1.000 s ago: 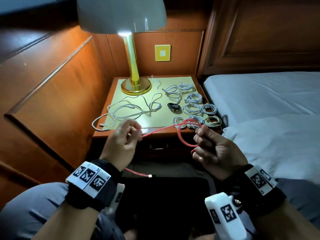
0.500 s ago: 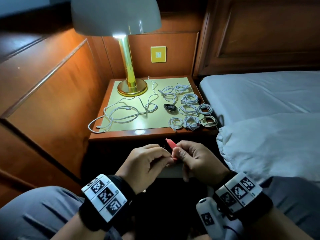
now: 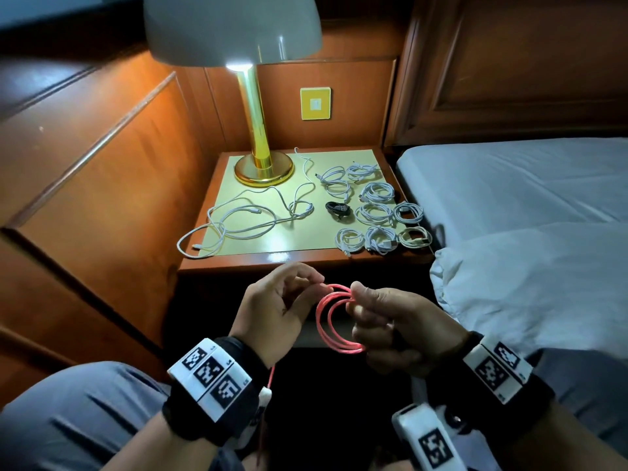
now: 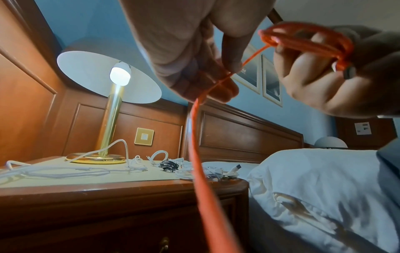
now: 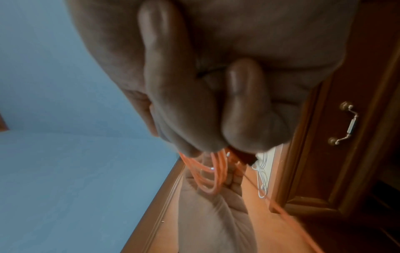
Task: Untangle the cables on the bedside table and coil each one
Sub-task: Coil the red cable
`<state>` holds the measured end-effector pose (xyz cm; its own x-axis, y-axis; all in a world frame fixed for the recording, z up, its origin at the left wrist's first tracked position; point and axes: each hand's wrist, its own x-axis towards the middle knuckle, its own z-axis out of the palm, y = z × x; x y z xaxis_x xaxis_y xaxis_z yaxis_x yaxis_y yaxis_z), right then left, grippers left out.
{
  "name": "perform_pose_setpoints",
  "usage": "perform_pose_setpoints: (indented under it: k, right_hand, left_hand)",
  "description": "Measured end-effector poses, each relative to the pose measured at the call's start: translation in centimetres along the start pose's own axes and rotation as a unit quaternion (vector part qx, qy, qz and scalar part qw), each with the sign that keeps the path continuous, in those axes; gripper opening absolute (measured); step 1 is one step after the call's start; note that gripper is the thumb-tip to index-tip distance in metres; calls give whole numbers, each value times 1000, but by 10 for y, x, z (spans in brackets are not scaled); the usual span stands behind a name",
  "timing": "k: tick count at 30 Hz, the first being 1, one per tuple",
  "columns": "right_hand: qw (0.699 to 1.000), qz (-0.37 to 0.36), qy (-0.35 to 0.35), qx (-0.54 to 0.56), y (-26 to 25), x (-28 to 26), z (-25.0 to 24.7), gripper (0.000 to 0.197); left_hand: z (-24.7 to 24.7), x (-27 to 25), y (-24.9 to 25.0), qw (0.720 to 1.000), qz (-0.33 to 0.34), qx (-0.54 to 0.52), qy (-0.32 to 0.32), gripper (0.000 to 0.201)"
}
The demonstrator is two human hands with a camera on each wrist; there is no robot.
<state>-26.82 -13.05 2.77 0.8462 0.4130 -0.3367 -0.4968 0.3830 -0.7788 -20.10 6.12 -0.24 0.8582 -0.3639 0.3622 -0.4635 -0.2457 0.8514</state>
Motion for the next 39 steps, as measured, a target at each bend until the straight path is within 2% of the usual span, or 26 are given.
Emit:
perform_pose_setpoints:
  k: [2,7,10,14,15,18,20,22,26,33,37,38,39]
  right_hand:
    - [1000,-7,3,7,0,0,0,46]
    - [999,-22,21,29,1,3,-2,47]
    - [999,-15,14,42,5,7,0,47]
    - [998,-28,26,43,6,10,1,48]
    - [998,-35,35,42,5,10,0,48]
    - [996,-46,62,37,4,11,-2,51]
    - [996,-47,70,37,4,12,-3,53]
    - [996,-48,59,38,5,12,-3,53]
    - [997,-48,50,22,8,14,-1,50]
    - [987,-99,119,-48,6,19,1,48]
    - [976,-118,161,-86,8,24,1,48]
    - [975,-123,166,-83,8,25,2,50]
    - [973,-128,172,-88,8,25,2,51]
  left_hand:
    - [4,-1,2,999,-34,-18,10,7]
    - [7,-3,5,987,-120,-106,-15,20]
    - [10,-4,4,982,-145,-123,3,18]
    - [7,-3,9,976,-150,-153,-24,18]
    - [7,-3,10,969,-163,-184,-29,20]
    - [8,-4,12,928,-228,-290,-56,44]
    - [10,-5,13,931,-207,-289,-80,42]
    - [15,-6,11,947,-175,-256,-79,32]
    - [21,-7,1,962,-164,-208,-73,10]
    - [17,-4,5,965,-162,-195,-63,20]
    - [21,-5,4,947,-181,-259,-58,7]
    - [22,-5,4,936,-189,-293,-56,7]
    - [22,-5,5,918,-202,-336,-54,17]
